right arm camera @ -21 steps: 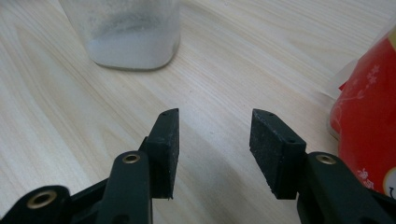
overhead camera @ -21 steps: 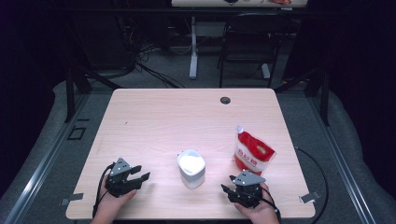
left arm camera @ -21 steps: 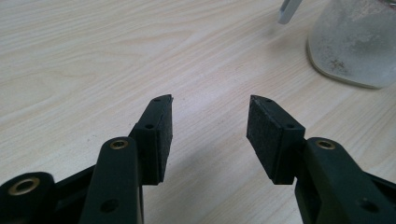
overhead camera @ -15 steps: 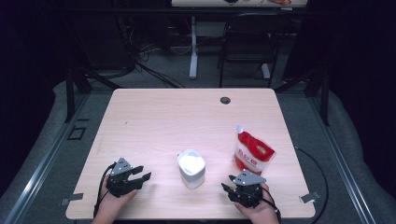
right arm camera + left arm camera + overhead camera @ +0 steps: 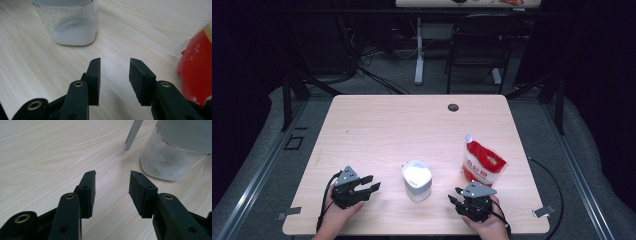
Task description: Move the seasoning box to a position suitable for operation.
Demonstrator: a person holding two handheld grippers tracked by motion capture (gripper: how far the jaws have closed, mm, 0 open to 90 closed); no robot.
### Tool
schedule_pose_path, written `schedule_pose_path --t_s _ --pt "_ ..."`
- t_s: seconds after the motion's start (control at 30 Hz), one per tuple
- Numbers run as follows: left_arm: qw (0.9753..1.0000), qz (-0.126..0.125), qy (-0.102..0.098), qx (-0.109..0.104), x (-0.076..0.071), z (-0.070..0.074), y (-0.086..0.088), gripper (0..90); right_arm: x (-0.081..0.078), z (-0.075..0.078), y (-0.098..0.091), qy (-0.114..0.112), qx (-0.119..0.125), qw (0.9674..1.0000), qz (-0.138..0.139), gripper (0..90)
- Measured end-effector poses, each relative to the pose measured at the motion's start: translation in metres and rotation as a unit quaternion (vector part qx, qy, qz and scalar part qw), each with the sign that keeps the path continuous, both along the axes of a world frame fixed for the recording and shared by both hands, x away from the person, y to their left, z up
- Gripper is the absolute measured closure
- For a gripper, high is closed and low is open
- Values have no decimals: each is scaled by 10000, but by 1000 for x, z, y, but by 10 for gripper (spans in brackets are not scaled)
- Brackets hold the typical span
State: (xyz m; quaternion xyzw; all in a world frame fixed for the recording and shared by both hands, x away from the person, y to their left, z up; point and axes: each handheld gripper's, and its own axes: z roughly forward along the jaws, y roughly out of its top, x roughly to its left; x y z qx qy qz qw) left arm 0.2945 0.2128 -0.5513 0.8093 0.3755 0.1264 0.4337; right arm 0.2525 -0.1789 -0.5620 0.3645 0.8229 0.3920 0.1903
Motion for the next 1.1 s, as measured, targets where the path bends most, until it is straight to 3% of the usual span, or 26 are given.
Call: schedule_pose_path --t_s 0.1,0.23,0.4,0.6,0.73,0.9,0.93,1.1 --pt "9999 -70 -57 65 4 4 -7 576 -1 0 1 -16 23 10000 20 608" --pt "9999 -116 -126 -20 11 8 -19 557 -1 0 -2 10 75 10000 -9 580" --pt "9997 -129 53 -221 26 7 -32 561 1 -2 -5 62 129 9999 -58 557" --pt "9996 -227 -10 -175 36 5 -50 581 3 -2 -9 126 345 9992 -141 552" --pt "9997 -236 -93 -15 39 4 -62 582 2 -3 -10 133 346 9992 -120 549" --pt "9995 -303 -73 -21 42 3 -72 584 2 -3 -10 138 348 9993 -98 543" --pt "9992 -351 -184 30 43 3 -75 595 2 -3 -10 147 339 9993 -81 542" --pt "9991 -369 -195 76 47 3 -82 643 2 -3 -10 146 367 9992 -40 543"
